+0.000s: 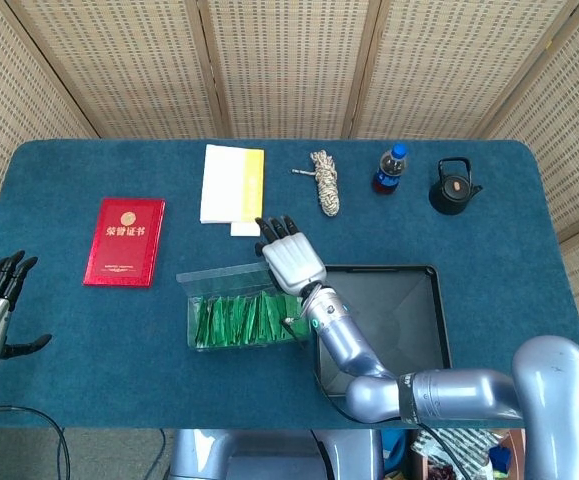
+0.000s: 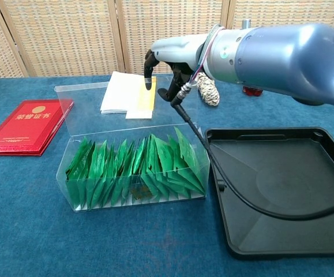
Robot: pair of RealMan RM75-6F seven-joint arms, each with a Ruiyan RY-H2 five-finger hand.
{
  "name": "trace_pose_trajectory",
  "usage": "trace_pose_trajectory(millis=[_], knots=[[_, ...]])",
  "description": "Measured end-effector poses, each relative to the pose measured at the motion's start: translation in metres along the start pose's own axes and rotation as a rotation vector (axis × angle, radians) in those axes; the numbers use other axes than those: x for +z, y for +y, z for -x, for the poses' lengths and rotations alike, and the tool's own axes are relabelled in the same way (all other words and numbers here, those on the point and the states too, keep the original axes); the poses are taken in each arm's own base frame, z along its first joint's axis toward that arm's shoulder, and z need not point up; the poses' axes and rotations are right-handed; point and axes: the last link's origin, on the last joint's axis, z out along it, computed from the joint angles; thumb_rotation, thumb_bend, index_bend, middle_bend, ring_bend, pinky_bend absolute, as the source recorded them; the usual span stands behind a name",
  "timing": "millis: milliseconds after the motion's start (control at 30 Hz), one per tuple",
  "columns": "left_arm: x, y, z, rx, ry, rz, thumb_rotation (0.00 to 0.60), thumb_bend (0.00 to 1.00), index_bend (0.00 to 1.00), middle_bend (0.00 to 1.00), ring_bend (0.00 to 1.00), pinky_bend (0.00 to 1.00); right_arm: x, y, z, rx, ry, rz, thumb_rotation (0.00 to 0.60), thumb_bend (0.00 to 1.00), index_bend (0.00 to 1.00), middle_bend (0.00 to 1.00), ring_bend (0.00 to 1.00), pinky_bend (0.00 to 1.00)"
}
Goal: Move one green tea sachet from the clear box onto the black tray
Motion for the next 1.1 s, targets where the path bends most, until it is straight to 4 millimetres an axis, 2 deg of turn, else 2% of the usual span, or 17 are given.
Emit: trace_pose_trajectory(millis=[133,233,367,600,667,733,800,867,933,1100], knots=[[0.0007,0.0001,0.0002,-0.002,-0.004,0.001,0.6,0.07,0.0,0.0,0.0,0.0,0.004,-0.0017,0.0023,0.0,-0.006,0.002,0.6,0.71,0.38,0.0,0.0,0.0],[0.0009,-0.0005,-0.0002,-0.006,-0.003,-0.001,0.6,0.07,0.0,0.0,0.0,0.0,0.0067,-0.0033,0.0062,-0.002,-0.018,0.004,0.6,0.74,0.46,0.0,0.0,0.0],[0.0015,-0.0013,-0.0006,-0.01,-0.004,-0.003,0.6,0.07,0.0,0.0,0.0,0.0,0.0073,-0.007,0.009,0.014,-0.047,-0.009,0.6,0.84,0.57,0.0,0.0,0.0],[0.0026,-0.0014,-0.0009,-0.012,-0.006,-0.001,0.6,0.07,0.0,0.0,0.0,0.0,0.0065,-0.0102,0.009,0.016,-0.06,-0.023,0.6,0.85,0.56,0.0,0.0,0.0],[0.0027,-0.0014,-0.0011,-0.013,-0.006,0.0,0.6,0.07,0.0,0.0,0.0,0.0,0.0065,-0.0101,0.0093,0.012,-0.06,-0.024,0.6,0.84,0.46,0.0,0.0,0.0],[0.0028,-0.0016,-0.0015,-0.015,-0.005,-0.001,0.6,0.07,0.0,0.0,0.0,0.0,0.0065,-0.0094,0.0098,0.006,-0.059,-0.022,0.6,0.76,0.29,0.0,0.0,0.0],[0.0025,-0.0017,-0.0019,-0.016,-0.004,-0.001,0.6,0.07,0.0,0.0,0.0,0.0,0.0068,-0.0082,0.0096,0.0,-0.054,-0.018,0.6,0.56,0.12,0.0,0.0,0.0],[0.0023,-0.0017,-0.002,-0.016,-0.003,-0.001,0.6,0.07,0.0,0.0,0.0,0.0,0.007,-0.0073,0.0085,-0.004,-0.04,-0.014,0.6,0.45,0.03,0.0,0.0,0.0],[0.0023,-0.0015,-0.0019,-0.016,-0.004,0.0,0.6,0.07,0.0,0.0,0.0,0.0,0.0071,-0.0068,0.007,-0.005,-0.022,-0.012,0.6,0.4,0.0,0.0,0.0,0.0],[0.0023,-0.0011,-0.0017,-0.014,-0.005,0.002,0.6,0.07,0.0,0.0,0.0,0.0,0.005,-0.0048,-0.0001,-0.007,0.048,-0.017,0.6,0.38,0.0,0.0,0.0,0.0]])
